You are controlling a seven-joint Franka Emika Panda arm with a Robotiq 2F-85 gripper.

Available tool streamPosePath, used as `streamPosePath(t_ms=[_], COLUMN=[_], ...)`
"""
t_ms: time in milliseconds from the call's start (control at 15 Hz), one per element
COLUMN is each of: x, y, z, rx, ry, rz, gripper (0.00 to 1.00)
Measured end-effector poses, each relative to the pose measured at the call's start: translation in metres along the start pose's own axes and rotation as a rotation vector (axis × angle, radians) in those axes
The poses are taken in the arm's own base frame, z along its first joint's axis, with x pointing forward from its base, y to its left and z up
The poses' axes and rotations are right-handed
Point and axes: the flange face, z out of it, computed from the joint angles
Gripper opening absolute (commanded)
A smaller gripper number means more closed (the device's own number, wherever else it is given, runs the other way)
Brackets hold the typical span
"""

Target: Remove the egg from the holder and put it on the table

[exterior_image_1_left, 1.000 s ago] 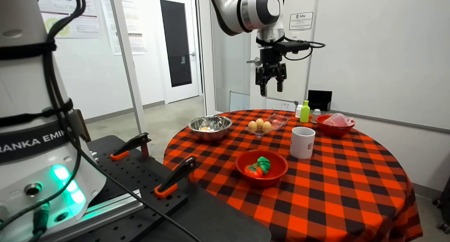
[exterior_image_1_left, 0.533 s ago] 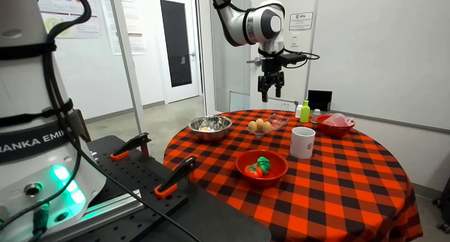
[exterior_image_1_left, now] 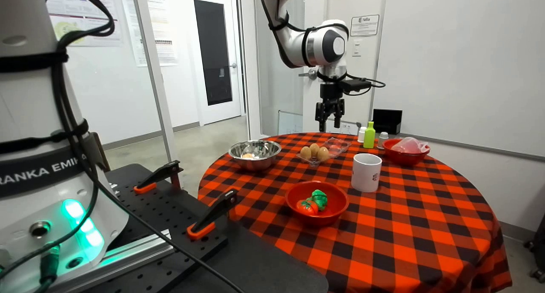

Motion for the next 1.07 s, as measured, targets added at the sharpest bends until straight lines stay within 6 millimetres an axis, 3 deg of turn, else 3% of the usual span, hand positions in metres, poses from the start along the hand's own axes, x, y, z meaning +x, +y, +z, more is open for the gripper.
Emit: streamPosePath(t_ms=[400,1067], x=[0.018,0.044], y=[0.018,0.028], z=[0.021,0.049], rx=[0.025,0.052], ry=[0.005,0.000], rz=[-0.032,-0.062], gripper=[1.00,1.00])
